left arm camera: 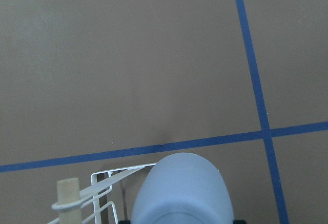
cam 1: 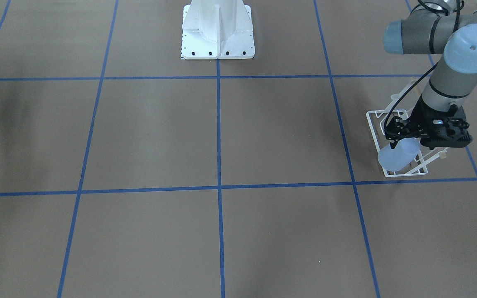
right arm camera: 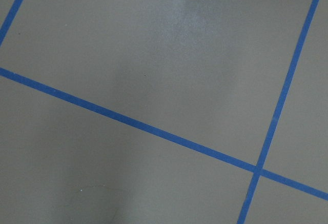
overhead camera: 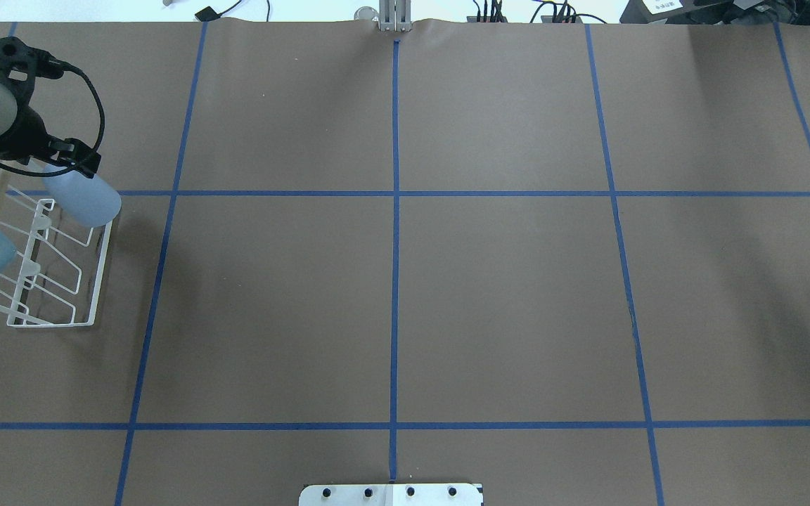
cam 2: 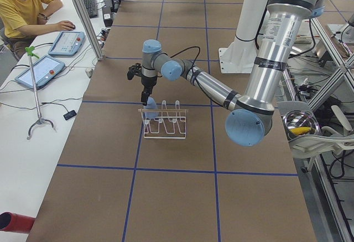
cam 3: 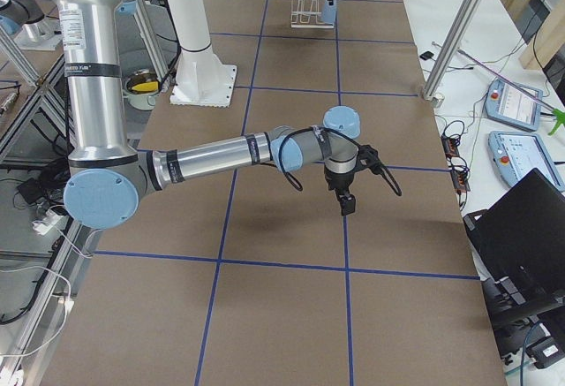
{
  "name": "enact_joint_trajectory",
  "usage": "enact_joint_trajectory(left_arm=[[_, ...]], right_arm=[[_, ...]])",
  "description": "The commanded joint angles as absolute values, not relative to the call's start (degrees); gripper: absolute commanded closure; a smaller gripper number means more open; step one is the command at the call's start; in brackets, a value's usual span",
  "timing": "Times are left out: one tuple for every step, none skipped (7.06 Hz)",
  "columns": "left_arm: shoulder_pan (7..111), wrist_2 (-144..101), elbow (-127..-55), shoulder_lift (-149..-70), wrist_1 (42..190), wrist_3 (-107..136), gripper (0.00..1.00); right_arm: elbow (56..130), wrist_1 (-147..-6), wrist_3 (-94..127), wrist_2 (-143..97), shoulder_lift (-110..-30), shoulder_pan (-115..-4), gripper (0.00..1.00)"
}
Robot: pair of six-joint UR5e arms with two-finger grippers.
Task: Hang cup on cup holder
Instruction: 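Lower the cup onto a wooden peg of the rack with the left gripper, then open the left gripper and raise it away from the cup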
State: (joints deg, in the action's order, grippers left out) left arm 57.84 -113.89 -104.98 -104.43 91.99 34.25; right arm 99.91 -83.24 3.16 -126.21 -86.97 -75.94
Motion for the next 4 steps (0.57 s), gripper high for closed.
enact_joint_trajectory(left_arm=[[64.11, -119.93, -105.82, -104.15, 91.50, 29.58, 0.01], [68.95, -121.36, -105.12, -103.72, 89.49, 22.74, 0.01], [73.52, -121.46, -104.68, -103.54, 85.73, 14.93, 0.01], [79.13, -121.64, -104.16, -102.06, 83.87, 8.33, 0.01]], right_arm=[[98.89, -83.84, 4.04, -129.96, -87.45, -79.43, 0.00], [98.35, -83.93, 3.78, -132.51, -88.32, -82.41, 0.00], [98.44, -86.11, 2.91, -132.71, -88.59, -84.27, 0.00], [98.79, -88.83, 2.55, -132.63, -88.59, -85.07, 0.00]])
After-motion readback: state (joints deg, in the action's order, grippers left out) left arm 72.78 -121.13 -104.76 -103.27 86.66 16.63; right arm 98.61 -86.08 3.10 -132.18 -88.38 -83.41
